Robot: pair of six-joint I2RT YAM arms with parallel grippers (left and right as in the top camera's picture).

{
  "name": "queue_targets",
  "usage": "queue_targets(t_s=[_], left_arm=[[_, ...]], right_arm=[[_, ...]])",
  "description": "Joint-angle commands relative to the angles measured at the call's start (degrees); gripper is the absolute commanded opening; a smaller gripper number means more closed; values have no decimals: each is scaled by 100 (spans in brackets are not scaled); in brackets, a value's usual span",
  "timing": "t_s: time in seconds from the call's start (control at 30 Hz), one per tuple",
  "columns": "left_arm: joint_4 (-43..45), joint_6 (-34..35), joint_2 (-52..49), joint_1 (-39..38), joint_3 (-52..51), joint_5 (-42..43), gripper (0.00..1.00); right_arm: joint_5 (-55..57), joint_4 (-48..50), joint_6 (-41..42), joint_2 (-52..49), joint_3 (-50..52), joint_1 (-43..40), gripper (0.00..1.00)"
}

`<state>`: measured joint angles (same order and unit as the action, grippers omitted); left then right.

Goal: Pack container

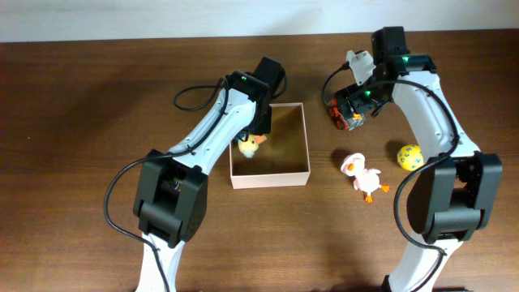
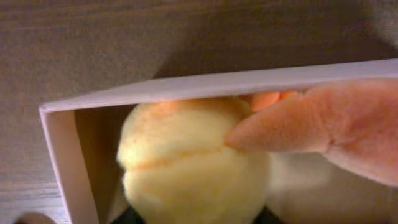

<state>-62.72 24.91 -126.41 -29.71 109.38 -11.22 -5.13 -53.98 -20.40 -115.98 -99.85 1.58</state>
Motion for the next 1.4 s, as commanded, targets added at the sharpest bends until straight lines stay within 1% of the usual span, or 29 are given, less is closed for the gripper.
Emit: queue_targets(t_s=[0.0, 0.13, 0.2, 0.23, 0.33, 0.47, 0.63, 0.77, 0.87, 0.9, 0.93, 0.97, 1.0, 1.03, 1.17, 1.3, 1.37], left_arm=[[13, -33, -26, 42, 15, -234, 45], [-9, -120, -24, 42, 15, -234, 54], [-31, -120, -26, 42, 15, -234, 68], [-48, -120, -24, 42, 15, -234, 72], [-122, -120, -24, 42, 15, -232, 74], [-249, -120, -24, 42, 15, -234, 75], [-289, -122, -20, 42, 28, -234, 73], [-299, -146, 22, 42, 157, -236, 69], [-411, -251, 83, 35, 503, -234, 65], [-463, -269, 107, 24, 643, -236, 60], [-527, -269, 120, 17, 796, -232, 51], [-584, -269, 133, 9, 931, -221, 27], [-627, -269, 142, -2, 1036, -190, 12], [-667, -267, 142, -15, 1123, -138, 2], [-673, -330, 125, -68, 1139, 507, 2], [-509, -951, 72, -68, 957, 1137, 2], [-402, -1191, 63, -79, 796, 1259, 2]], right_arm=[[-68, 0, -13, 22, 7, 28, 99], [-68, -2, -13, 22, 7, 28, 99], [-68, 0, -15, 22, 7, 28, 99], [-68, 0, -13, 22, 7, 28, 99], [-68, -2, -13, 22, 7, 28, 99], [-68, -2, -13, 22, 7, 28, 99], [-68, -2, -13, 22, 7, 28, 99], [-68, -2, -15, 22, 7, 28, 99], [-68, -2, -15, 22, 7, 28, 99], [-68, -2, -13, 22, 7, 28, 99], [-68, -2, -13, 22, 7, 28, 99], [-68, -2, -15, 22, 7, 28, 99], [-68, -2, -15, 22, 7, 28, 99], [-68, -2, -15, 22, 7, 28, 99], [-68, -2, -15, 22, 7, 28, 99], [-68, -2, -15, 22, 7, 28, 99], [-68, -2, -15, 22, 7, 28, 99]])
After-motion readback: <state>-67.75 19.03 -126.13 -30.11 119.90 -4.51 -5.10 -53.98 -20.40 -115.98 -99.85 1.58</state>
